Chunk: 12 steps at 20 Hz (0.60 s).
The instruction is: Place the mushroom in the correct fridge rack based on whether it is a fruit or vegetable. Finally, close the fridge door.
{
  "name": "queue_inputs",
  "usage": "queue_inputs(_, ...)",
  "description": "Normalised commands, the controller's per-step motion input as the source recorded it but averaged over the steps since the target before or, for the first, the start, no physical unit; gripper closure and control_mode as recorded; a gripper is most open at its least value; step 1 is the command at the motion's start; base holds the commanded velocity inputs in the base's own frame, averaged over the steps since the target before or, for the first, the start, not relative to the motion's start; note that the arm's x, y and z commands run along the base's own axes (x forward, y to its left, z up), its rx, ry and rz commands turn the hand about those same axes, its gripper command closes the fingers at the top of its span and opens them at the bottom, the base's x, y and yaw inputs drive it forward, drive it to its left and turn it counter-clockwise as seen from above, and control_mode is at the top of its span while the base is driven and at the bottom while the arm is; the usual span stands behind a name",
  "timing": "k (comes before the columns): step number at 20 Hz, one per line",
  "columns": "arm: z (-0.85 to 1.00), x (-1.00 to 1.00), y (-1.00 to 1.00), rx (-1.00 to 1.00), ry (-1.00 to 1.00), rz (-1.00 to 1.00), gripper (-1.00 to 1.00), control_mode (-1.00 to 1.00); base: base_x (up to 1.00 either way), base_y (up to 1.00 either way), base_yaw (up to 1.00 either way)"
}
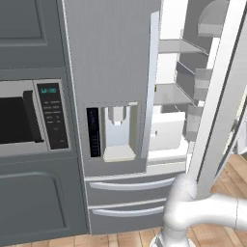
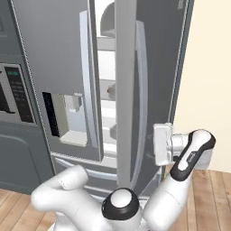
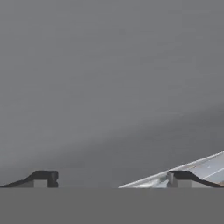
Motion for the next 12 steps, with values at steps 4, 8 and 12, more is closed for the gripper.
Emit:
queue_inputs(4,0.0,0.46,0.64,0.0,-0.57,0.15,-1.0,-1.0,0.0,0.0,0.0)
queue_inputs(8,0.0,0.26,0.51,0.0,-0.68,-0.07,-1.0,-1.0,0.0,0.0,0.0)
queue_inputs(12,0.0,0.42,0.74,0.0,-0.69,-0.31,-1.0,-1.0,0.0,0.0,0.0)
